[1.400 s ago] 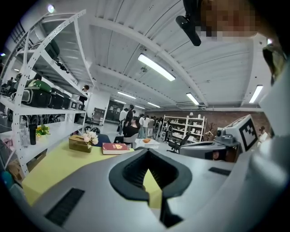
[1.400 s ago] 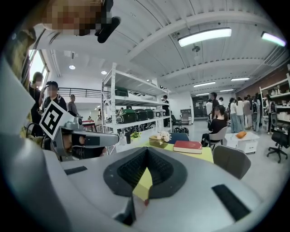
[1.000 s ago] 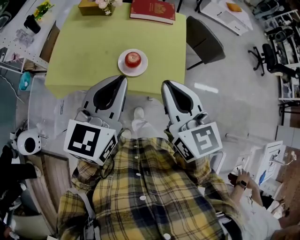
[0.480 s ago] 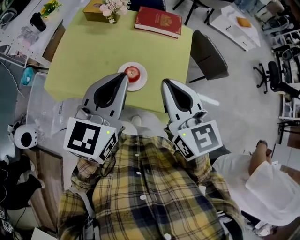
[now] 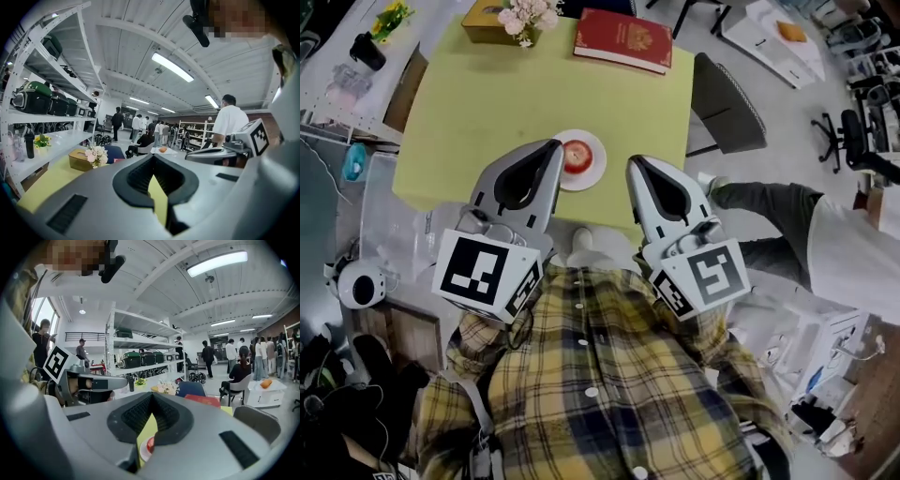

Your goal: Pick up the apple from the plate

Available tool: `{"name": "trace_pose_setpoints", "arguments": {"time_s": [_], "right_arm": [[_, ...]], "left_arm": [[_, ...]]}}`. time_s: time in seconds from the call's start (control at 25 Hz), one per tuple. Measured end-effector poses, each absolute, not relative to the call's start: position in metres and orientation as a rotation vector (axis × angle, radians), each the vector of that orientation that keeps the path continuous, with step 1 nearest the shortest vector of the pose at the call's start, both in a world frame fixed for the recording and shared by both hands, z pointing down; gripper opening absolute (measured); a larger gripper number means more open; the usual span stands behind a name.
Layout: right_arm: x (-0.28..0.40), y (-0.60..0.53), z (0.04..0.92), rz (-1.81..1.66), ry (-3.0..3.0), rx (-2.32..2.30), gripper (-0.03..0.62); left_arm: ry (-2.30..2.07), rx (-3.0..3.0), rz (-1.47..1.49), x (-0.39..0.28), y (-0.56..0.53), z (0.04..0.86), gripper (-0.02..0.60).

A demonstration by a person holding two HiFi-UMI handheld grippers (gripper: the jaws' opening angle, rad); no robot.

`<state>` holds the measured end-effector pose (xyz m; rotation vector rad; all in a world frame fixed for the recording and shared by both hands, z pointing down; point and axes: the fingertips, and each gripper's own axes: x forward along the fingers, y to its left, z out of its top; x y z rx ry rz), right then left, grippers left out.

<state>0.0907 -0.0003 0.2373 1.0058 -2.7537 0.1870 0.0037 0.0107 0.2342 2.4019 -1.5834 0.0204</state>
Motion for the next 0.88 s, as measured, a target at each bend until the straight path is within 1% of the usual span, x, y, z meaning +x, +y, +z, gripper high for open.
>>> {"name": "trace_pose_setpoints", "arguments": {"time_s": [0.52, 0.88], "right_arm": [[0.029, -0.058, 0.245, 0.273, -2.59, 1.399, -0.003], [0.017, -0.074, 0.257, 0.328, -2.445, 1.625, -0.003]], "left_arm": [[-1.201, 2.622, 0.127, -0.052, -0.061, 0.236, 0.006], [-0.98, 2.69, 0.189, -0.07, -0.088, 0.252, 0.006]]}}
